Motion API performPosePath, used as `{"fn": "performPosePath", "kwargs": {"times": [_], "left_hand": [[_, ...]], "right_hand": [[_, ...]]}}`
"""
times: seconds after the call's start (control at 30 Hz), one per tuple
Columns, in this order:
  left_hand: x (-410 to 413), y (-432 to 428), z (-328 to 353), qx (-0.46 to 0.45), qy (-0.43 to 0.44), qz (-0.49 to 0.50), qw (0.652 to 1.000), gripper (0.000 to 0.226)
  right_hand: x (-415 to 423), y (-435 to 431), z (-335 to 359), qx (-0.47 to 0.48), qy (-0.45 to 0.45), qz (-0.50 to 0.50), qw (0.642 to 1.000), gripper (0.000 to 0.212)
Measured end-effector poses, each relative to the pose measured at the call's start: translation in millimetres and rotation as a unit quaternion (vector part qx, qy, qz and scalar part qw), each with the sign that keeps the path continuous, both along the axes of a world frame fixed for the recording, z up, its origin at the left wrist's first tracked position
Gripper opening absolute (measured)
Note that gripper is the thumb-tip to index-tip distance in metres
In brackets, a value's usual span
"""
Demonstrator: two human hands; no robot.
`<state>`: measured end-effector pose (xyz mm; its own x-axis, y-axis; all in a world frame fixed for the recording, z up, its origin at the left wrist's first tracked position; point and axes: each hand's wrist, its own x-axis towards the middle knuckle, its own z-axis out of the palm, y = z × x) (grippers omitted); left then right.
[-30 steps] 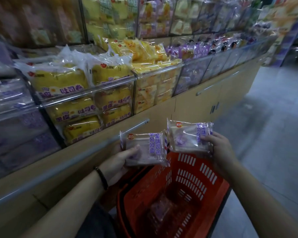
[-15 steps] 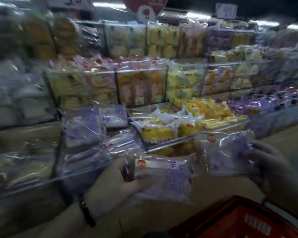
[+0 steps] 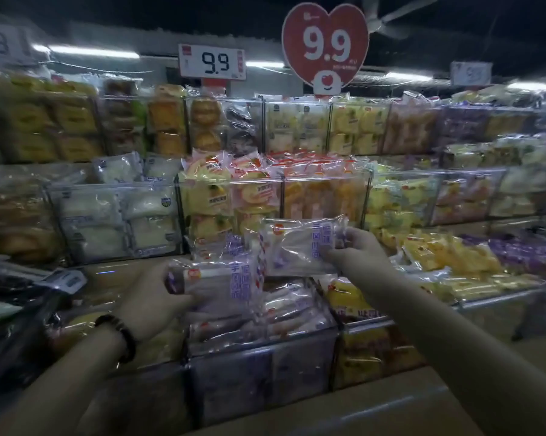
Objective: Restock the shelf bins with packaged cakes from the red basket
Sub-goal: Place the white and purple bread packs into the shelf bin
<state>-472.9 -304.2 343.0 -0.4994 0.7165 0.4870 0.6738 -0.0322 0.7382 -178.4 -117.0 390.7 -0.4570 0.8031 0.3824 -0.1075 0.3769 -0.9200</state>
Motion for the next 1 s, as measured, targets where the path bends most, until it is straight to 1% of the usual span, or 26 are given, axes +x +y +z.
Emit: {"fn": "performPosePath", "kwargs": {"times": [0.1,0.2,0.23,0.33,0.37,0.43,0.5,0.53,0.6,0.63,0.7,0.77,0.83,0.87,0.9,0.93,1.0], "left_hand": [[22,6,8,-0.002,-0.013,0.017,1.000,0.047],[27,11,11,-0.033,-0.032,0.010,0.999,0.050],[27,10,10,-0.038,-0.032,0.000,0.999,0.055],[22,5,11,-0.068,-0.013,-0.037,0.997,0.071],[22,2,13,-0.076,-0.017,-0.056,0.995,0.072],[23,-1,17,-0.078,-0.019,-0.079,0.994,0.063],[29,-3,19,-0.074,0.013,-0.059,0.995,0.054],[34,-3,20,-0.071,0.026,-0.038,0.996,0.053],[37,-4,18,-0.061,0.037,0.028,0.997,0.063],[37,-5,18,-0.052,0.039,0.062,0.996,0.072],[35,-8,18,-0.051,0.077,0.104,0.990,0.088],[37,-10,21,-0.066,0.142,0.120,0.980,0.094],[40,-11,23,-0.066,0.200,0.127,0.969,0.092],[44,-12,25,-0.063,0.224,0.134,0.963,0.089],[49,-13,27,-0.062,0.251,0.145,0.955,0.082],[55,-14,28,-0.052,0.279,0.150,0.947,0.072],[73,-14,33,-0.008,0.303,0.121,0.945,0.045]], "right_hand": [[-34,14,2,0.012,-0.057,-0.013,0.998,0.007],[-55,26,-6,0.041,-0.107,-0.078,0.990,0.005],[-58,29,-7,0.052,-0.131,-0.097,0.985,0.011],[-66,34,-6,0.094,-0.185,-0.116,0.971,0.045],[-70,35,-5,0.105,-0.184,-0.116,0.970,0.049],[-78,33,-4,0.137,-0.181,-0.141,0.964,0.046],[-83,29,-7,0.172,-0.200,-0.181,0.948,0.036],[-83,27,-10,0.186,-0.213,-0.197,0.939,0.031],[-84,20,-20,0.213,-0.255,-0.207,0.920,0.029],[-85,16,-24,0.240,-0.294,-0.203,0.903,0.035],[-86,9,-27,0.296,-0.372,-0.178,0.861,0.054],[-84,2,-20,0.322,-0.411,-0.169,0.836,0.057],[-78,-4,-10,0.352,-0.452,-0.200,0.795,0.060],[-73,-6,-5,0.360,-0.463,-0.213,0.782,0.059],[-68,-9,-1,0.359,-0.460,-0.212,0.784,0.055],[-62,-12,1,0.353,-0.450,-0.205,0.794,0.050],[-48,-15,3,0.357,-0.405,-0.194,0.819,0.040]]}}
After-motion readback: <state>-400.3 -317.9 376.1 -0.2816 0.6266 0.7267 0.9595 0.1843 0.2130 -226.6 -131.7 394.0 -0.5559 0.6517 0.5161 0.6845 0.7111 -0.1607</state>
